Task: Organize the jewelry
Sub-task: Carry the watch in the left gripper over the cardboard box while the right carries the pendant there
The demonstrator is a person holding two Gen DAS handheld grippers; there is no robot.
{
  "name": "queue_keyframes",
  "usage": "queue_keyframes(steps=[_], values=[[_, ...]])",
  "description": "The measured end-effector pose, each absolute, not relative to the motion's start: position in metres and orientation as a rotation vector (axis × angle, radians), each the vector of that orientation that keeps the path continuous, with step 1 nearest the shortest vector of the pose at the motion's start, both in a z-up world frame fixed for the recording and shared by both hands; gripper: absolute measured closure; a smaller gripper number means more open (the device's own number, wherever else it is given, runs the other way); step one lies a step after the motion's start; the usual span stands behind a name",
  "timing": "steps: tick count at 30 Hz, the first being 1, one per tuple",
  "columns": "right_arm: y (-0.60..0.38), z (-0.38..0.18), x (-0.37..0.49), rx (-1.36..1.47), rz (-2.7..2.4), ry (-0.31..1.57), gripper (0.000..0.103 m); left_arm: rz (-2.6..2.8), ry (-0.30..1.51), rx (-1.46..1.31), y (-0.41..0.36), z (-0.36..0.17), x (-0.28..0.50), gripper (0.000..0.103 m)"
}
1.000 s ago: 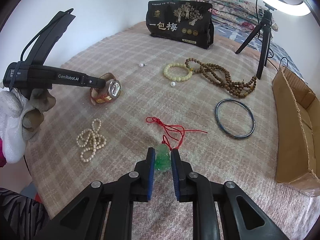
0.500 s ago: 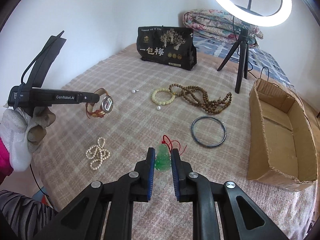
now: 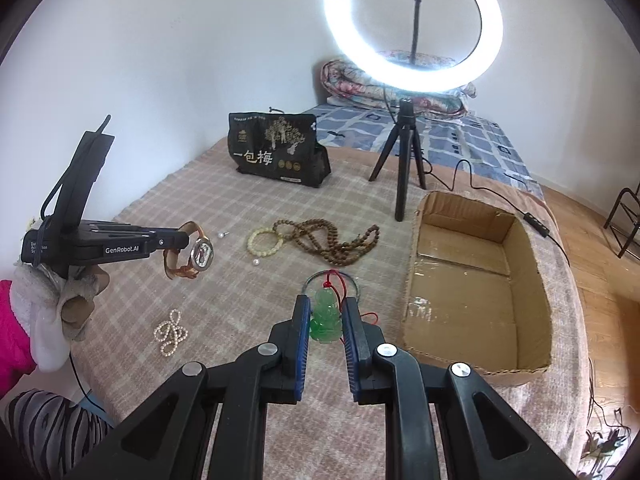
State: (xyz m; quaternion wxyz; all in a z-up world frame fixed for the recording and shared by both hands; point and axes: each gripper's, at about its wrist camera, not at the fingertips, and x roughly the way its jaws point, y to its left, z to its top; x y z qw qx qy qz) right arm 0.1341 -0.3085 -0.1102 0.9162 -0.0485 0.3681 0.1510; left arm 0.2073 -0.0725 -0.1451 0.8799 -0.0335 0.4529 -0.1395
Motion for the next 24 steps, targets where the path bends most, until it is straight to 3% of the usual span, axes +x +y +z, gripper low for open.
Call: queue_keyframes(steps=[24], values=[[-0.426,-0.132,0.179,-0.004,0.116,0.782,0.088,-0.479,0.928,0.036,-0.251,-0.139,0.294,0.097]])
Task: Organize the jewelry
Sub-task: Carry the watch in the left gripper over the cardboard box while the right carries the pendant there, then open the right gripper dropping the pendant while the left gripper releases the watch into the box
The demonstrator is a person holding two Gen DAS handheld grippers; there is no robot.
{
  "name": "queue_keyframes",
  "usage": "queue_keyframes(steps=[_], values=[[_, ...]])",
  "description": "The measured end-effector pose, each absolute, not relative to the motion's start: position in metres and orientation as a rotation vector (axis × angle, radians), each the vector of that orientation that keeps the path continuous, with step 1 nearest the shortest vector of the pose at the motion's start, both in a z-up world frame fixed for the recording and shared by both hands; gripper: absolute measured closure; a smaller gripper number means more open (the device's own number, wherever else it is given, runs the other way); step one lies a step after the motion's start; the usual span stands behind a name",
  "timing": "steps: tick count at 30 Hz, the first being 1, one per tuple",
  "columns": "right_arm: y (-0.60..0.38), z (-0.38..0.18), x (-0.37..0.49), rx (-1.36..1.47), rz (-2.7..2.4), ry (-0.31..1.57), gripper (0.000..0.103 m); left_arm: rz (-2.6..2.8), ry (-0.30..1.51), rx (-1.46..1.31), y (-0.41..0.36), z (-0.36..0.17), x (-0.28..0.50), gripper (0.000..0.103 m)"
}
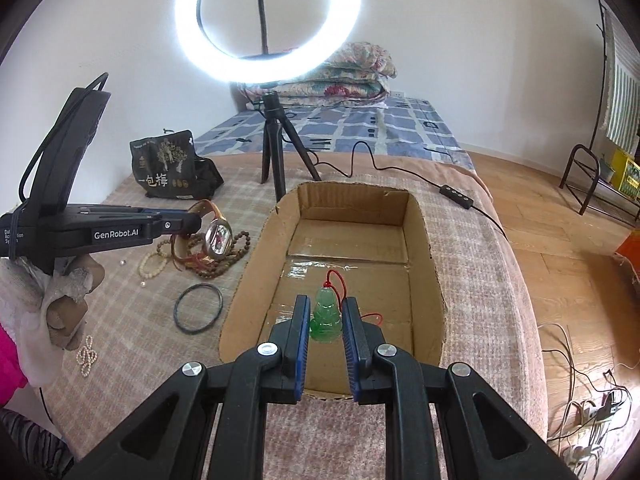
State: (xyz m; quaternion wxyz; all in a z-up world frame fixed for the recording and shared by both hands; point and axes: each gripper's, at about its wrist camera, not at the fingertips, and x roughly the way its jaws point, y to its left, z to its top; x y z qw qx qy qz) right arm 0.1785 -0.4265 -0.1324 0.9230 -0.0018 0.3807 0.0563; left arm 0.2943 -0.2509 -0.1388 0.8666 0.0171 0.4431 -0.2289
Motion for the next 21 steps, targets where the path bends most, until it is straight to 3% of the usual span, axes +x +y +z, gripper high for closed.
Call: queue_keyframes(steps=[14,16,19,20,21], values=[[-0.452,-0.159,0.192,0.047,0.091,0.812,0.088,-0.487,0.969,0.074,-0.298,-0.164,0.322,0.096],[-0.451,-0.160,0.192,0.044,0.086,0.810,0.080,-0.492,0.971,0.071,-0.298,-0.164,0.322,0.090],[-0.447,-0.159,0.190,0.039,0.087,0.808,0.068,-0.497,0.968,0.065,-0.299,-0.162,0.321,0.071],[-0.446,-0.158,0.189,0.035,0.085,0.807,0.065,-0.493,0.959,0.068,-0.299,-0.160,0.320,0.069],[-0.445,-0.158,0.188,0.030,0.080,0.802,0.052,-0.494,0.955,0.071,-0.299,-0.159,0.319,0.069]])
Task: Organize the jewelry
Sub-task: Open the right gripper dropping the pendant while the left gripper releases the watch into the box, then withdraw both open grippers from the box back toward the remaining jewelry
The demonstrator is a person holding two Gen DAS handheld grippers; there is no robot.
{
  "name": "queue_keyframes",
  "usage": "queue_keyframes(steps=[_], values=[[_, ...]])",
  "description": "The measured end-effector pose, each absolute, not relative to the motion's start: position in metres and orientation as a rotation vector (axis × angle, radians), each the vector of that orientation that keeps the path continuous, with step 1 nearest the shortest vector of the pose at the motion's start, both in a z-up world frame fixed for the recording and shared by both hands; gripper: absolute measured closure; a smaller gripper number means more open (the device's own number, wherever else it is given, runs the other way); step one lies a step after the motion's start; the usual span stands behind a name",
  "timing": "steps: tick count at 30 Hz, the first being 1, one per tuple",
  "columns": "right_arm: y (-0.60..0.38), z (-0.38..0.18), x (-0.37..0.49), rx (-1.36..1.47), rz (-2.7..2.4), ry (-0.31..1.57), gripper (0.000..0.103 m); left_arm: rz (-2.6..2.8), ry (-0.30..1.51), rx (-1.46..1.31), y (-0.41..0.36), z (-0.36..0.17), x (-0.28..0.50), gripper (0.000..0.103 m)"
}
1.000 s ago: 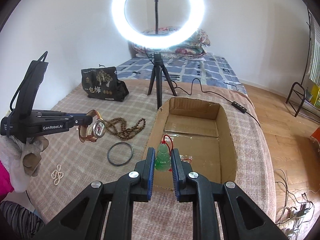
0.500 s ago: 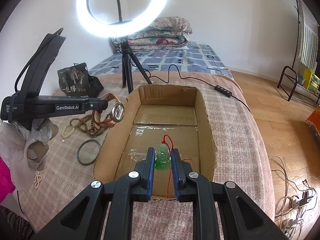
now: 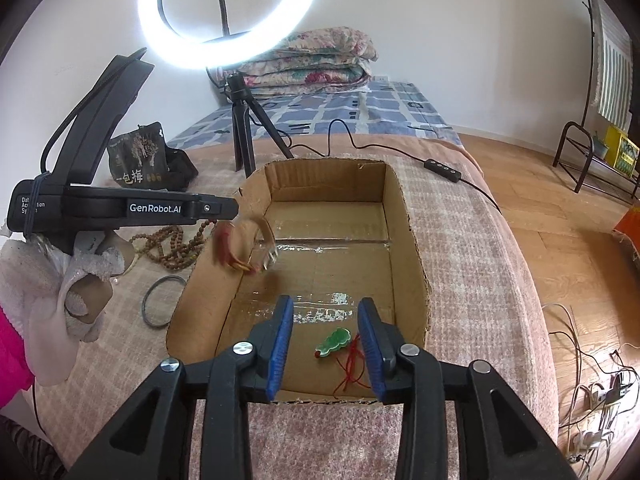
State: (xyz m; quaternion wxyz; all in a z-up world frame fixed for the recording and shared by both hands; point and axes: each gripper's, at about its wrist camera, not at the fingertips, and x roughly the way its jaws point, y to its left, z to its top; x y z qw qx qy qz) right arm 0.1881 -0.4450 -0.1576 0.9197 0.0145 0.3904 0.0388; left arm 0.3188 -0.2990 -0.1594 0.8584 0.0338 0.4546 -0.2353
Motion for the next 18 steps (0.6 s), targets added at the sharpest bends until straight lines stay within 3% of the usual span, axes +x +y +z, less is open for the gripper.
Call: queue_keyframes(steps=[1,3,10,18], values=[[-0.444,-0.157,0.187,0.024,0.073,0.797,0.037,-0.495,0.955,0.075,-0.299,-0.159,0.318,0.069],[-0.443,-0.154,0.183,0.018,0.065,0.780,0.029,-0.492,0.952,0.074,-0.297,-0.157,0.317,0.069],[-0.440,-0.148,0.178,0.018,0.051,0.771,0.018,-0.479,0.944,0.065,-0.287,-0.151,0.311,0.069],[-0.431,-0.140,0.167,0.006,0.034,0.765,0.011,-0.466,0.924,0.059,-0.275,-0.138,0.301,0.069]])
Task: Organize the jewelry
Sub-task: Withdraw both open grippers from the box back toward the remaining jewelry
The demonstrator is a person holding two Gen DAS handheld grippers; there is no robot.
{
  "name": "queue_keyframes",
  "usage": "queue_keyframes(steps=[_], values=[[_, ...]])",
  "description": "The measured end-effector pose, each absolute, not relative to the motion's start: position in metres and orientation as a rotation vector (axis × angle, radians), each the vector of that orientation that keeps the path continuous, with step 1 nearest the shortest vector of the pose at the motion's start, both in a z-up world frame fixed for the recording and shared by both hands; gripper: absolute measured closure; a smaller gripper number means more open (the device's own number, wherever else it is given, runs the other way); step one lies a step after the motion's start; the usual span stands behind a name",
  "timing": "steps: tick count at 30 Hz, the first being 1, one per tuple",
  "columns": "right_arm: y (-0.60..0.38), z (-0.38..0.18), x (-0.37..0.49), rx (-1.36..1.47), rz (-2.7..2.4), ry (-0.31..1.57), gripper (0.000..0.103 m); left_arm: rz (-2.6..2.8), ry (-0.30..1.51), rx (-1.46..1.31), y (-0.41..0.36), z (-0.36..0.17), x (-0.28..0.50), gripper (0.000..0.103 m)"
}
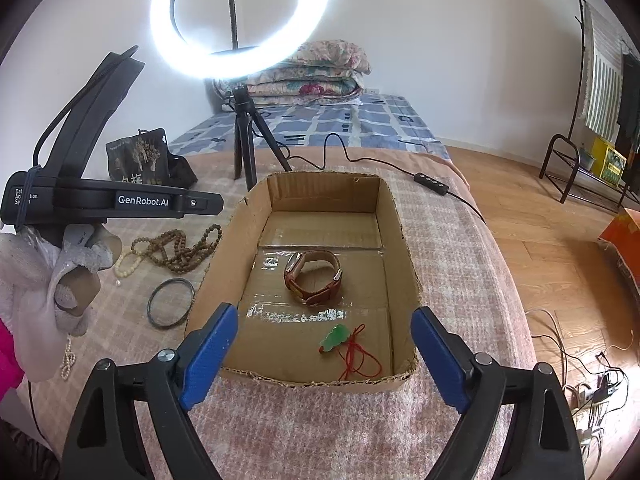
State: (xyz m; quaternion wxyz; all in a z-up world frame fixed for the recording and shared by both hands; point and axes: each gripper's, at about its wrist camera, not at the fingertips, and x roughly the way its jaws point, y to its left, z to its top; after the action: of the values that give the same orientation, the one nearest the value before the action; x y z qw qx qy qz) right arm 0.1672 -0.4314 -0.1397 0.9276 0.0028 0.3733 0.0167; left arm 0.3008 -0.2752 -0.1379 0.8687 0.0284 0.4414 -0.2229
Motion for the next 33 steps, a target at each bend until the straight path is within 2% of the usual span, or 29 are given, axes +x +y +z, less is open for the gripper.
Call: queue_keyframes(steps=[8,12,16,18,19,20,33], values=[[-0.428,-0.123,0.150,0.035,0.003,0.734,0.007,-0.451,0.893,0.055,-0.256,-0.119,0.284,0.069],[-0.425,-0.110,0.139,0.052,-0.025,0.696,0.000,-0.435,0.857,0.064,-0.240,-0.103,0.273,0.069],[-0.423,-0.098,0.132,0.072,-0.030,0.679,0.000,-0.420,0.827,0.057,-0.216,-0.087,0.263,0.068],[-0.421,-0.094,0.131,0.076,-0.026,0.683,0.000,-0.417,0.814,0.060,-0.201,-0.080,0.259,0.057],[-0.418,-0.093,0.130,0.075,-0.028,0.688,0.000,-0.412,0.799,0.062,-0.193,-0.076,0.256,0.045],[-0.416,-0.091,0.130,0.072,-0.027,0.691,0.000,-0.403,0.781,0.064,-0.185,-0.073,0.253,0.039],[-0.366,-0.082,0.139,0.018,0.090,0.717,0.000,-0.290,0.775,0.028,-0.056,-0.074,0.215,0.039]])
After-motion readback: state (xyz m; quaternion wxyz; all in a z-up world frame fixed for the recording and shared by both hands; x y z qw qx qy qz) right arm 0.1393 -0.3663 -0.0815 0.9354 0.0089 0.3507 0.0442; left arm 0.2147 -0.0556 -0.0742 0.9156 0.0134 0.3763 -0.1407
